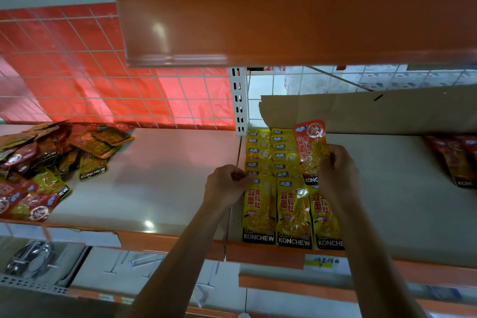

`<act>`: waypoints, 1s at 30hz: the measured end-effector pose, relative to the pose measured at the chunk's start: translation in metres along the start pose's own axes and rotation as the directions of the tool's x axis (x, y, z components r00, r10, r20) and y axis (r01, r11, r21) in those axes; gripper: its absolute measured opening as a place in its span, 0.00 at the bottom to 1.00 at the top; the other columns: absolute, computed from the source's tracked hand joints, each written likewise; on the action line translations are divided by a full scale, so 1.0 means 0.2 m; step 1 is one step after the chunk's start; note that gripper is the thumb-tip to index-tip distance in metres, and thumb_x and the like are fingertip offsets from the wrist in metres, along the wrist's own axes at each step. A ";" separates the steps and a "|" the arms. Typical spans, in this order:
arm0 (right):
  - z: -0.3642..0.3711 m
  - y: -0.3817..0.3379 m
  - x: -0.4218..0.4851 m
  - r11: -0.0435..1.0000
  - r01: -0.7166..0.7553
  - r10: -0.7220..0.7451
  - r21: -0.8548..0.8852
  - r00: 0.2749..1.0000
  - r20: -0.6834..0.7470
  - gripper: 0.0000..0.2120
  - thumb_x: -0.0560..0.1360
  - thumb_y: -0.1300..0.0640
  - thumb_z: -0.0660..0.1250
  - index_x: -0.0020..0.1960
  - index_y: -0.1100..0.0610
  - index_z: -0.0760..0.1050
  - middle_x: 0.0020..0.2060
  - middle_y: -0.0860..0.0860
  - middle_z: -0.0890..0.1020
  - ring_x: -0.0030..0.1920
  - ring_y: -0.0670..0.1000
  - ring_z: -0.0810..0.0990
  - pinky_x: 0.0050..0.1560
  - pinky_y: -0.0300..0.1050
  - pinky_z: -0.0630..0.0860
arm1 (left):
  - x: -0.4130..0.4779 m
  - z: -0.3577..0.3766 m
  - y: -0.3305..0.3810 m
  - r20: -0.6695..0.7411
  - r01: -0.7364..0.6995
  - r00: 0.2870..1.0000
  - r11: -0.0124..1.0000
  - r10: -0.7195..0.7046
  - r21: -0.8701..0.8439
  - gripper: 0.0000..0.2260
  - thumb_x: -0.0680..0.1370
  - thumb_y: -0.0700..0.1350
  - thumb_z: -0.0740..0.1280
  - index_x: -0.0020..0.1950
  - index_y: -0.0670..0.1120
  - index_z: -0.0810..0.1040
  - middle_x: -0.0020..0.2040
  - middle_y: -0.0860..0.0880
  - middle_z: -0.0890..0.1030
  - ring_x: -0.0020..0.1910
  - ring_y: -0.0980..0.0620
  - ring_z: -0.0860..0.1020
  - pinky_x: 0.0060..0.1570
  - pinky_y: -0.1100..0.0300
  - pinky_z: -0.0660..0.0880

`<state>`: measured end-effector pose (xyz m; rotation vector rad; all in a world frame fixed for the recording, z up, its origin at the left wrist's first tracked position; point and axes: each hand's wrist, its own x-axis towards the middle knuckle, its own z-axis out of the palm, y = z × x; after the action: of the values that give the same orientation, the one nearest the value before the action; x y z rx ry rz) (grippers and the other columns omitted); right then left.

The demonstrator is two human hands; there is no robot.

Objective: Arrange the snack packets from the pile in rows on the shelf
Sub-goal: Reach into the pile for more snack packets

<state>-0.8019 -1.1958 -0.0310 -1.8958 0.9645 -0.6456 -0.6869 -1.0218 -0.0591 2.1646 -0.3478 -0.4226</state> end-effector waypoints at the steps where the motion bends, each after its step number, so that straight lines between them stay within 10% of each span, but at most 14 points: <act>1: 0.00 0.00 0.00 1.000 0.006 -0.006 0.000 1.000 0.003 0.13 0.80 0.62 0.53 0.60 0.58 0.73 0.45 0.54 0.78 0.38 0.50 0.75 0.31 0.39 0.66 | -0.01 0.00 0.00 0.001 0.007 1.000 1.000 -0.006 -0.019 0.08 0.71 0.53 0.73 0.42 0.50 0.80 0.41 0.50 0.84 0.42 0.49 0.82 0.47 0.50 0.80; 18: -0.13 0.09 0.00 0.998 0.062 -0.058 -0.026 0.989 0.137 0.12 0.80 0.62 0.54 0.59 0.57 0.73 0.44 0.54 0.78 0.37 0.49 0.74 0.32 0.39 0.66 | -0.11 0.04 0.04 -0.188 0.050 0.982 0.996 -0.035 0.076 0.09 0.73 0.53 0.72 0.48 0.50 0.82 0.42 0.53 0.82 0.44 0.53 0.80 0.46 0.57 0.76; 23: -0.16 0.12 -0.03 0.997 0.067 -0.061 -0.033 0.984 0.168 0.12 0.80 0.62 0.54 0.60 0.58 0.73 0.39 0.52 0.77 0.34 0.47 0.73 0.30 0.38 0.66 | -0.16 0.11 0.11 -0.394 -0.038 0.910 0.974 0.126 0.224 0.08 0.76 0.51 0.69 0.52 0.50 0.81 0.48 0.53 0.82 0.42 0.55 0.79 0.44 0.63 0.69; 30: -0.19 0.16 -0.08 0.999 -0.016 0.011 0.046 0.994 0.107 0.12 0.80 0.61 0.55 0.58 0.56 0.75 0.43 0.53 0.80 0.40 0.53 0.78 0.37 0.43 0.71 | -0.17 0.29 0.27 -0.255 -0.320 0.884 0.905 0.392 0.281 0.07 0.76 0.45 0.69 0.53 0.48 0.81 0.49 0.50 0.82 0.48 0.52 0.79 0.46 0.62 0.70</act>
<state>-0.8507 -1.2103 -0.0414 -1.8613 0.8861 -0.5484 -0.7475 -1.0812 -0.0415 2.2802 -0.6341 0.1749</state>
